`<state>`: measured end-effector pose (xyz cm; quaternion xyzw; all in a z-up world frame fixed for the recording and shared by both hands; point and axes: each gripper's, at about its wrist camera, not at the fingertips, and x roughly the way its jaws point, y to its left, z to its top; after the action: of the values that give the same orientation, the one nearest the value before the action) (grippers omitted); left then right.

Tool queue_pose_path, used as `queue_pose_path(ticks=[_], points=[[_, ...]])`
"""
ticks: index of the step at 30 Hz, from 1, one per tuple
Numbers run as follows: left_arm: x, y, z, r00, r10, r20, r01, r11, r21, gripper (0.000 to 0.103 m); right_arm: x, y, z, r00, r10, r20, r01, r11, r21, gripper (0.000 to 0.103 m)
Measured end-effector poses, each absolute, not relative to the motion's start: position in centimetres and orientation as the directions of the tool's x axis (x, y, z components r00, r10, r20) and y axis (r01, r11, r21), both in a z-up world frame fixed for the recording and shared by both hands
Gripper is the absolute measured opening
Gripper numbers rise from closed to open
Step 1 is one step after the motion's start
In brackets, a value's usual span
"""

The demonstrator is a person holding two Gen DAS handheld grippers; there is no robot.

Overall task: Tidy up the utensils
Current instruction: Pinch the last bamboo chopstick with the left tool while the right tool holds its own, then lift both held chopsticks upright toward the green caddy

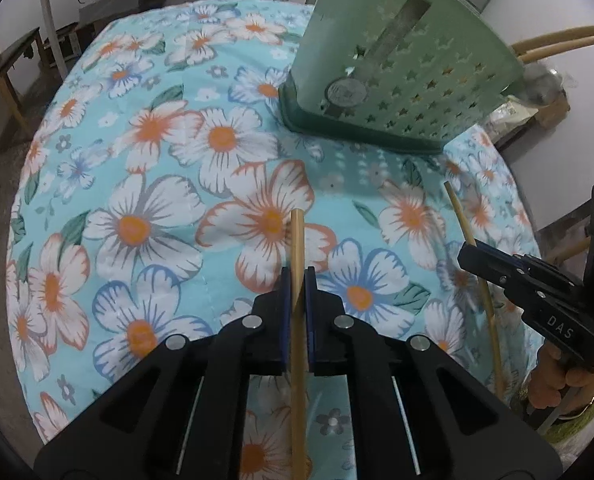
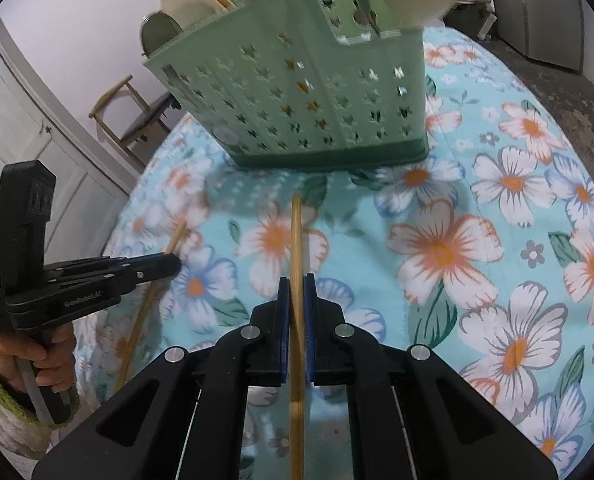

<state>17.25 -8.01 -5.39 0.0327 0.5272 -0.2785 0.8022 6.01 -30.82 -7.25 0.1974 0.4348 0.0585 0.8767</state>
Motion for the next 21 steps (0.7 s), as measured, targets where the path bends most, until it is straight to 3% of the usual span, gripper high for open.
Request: queue_pose_path(ticks=[10, 21], points=[[16.6, -7.1, -1.0, 0.317, -0.513, -0.798, 0.483, 0.811, -0.33, 0.005, 5.1, -30.9, -4.8, 0.667, 0.282, -0.69, 0.043, 0.91, 0.413, 0.007], [16.1, -6.4, 2.2, 0.366, -0.551, -0.75, 0.498, 0.797, -0.343, 0.005, 4.6, -31.2, -3.5, 0.694, 0.285, -0.661, 0.03, 0.906, 0.423, 0.007]])
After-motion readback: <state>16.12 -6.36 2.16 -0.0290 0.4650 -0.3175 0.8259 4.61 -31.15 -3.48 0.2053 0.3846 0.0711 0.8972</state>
